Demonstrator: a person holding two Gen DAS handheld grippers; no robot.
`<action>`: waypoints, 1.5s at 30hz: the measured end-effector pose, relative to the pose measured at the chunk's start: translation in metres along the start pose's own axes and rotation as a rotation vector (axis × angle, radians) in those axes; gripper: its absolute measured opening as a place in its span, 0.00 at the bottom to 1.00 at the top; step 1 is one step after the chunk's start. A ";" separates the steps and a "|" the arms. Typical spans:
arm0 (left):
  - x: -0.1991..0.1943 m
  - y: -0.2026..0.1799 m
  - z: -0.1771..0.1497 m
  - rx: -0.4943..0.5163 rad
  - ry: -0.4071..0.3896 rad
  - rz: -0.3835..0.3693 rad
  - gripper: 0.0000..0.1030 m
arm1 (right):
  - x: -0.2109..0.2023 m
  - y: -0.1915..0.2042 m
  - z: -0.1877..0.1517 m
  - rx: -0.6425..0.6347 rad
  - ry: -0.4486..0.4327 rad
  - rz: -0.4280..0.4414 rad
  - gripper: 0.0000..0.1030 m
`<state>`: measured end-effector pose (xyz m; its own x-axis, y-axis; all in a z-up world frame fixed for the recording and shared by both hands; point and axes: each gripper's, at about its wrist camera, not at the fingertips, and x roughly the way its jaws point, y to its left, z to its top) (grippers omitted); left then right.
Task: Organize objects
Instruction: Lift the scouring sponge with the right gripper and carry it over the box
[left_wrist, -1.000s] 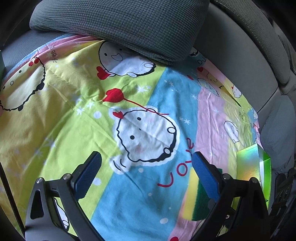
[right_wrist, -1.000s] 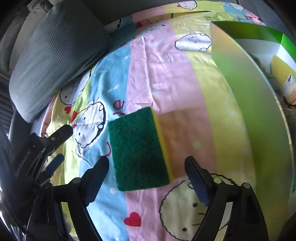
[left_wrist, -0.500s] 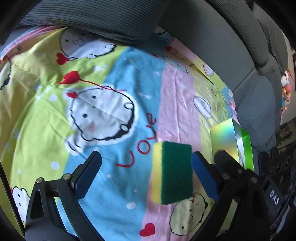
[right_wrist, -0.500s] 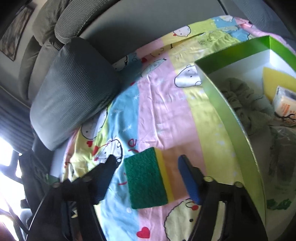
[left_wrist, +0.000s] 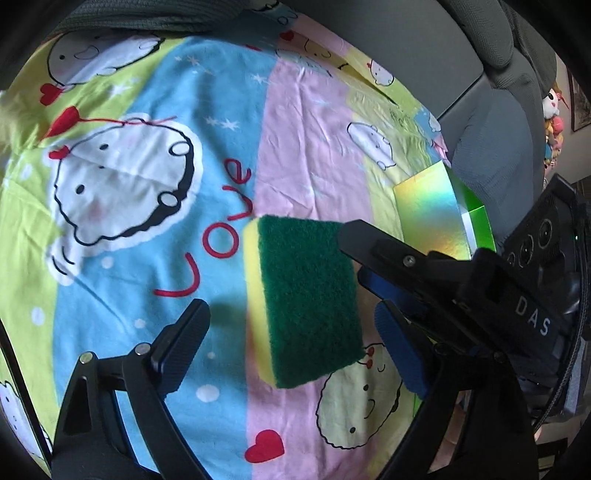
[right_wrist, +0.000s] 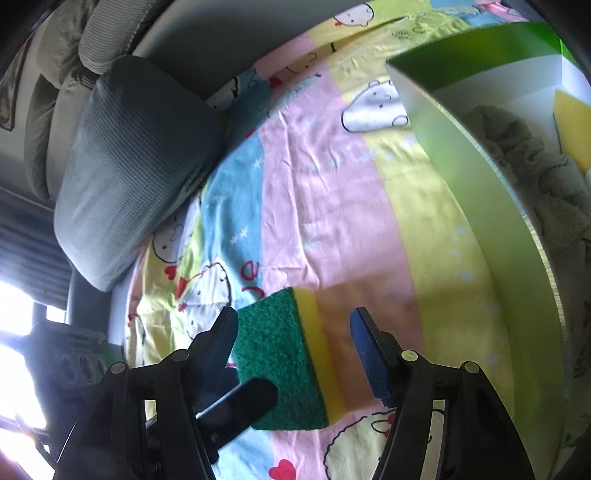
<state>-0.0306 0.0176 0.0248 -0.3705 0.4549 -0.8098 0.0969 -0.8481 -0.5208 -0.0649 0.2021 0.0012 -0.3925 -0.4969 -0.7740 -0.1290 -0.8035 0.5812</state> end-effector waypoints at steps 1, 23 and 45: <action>0.002 0.001 0.000 -0.002 0.004 0.004 0.86 | 0.003 -0.001 0.000 0.007 0.011 0.001 0.64; -0.027 -0.032 -0.007 0.155 -0.177 -0.070 0.54 | -0.007 0.005 -0.004 0.019 0.008 0.130 0.52; -0.055 -0.146 -0.037 0.474 -0.367 -0.324 0.55 | -0.162 -0.020 -0.023 0.053 -0.411 0.094 0.53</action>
<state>0.0102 0.1266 0.1356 -0.6098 0.6555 -0.4455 -0.4562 -0.7500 -0.4790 0.0227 0.2912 0.1090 -0.7341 -0.3862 -0.5585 -0.1177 -0.7377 0.6648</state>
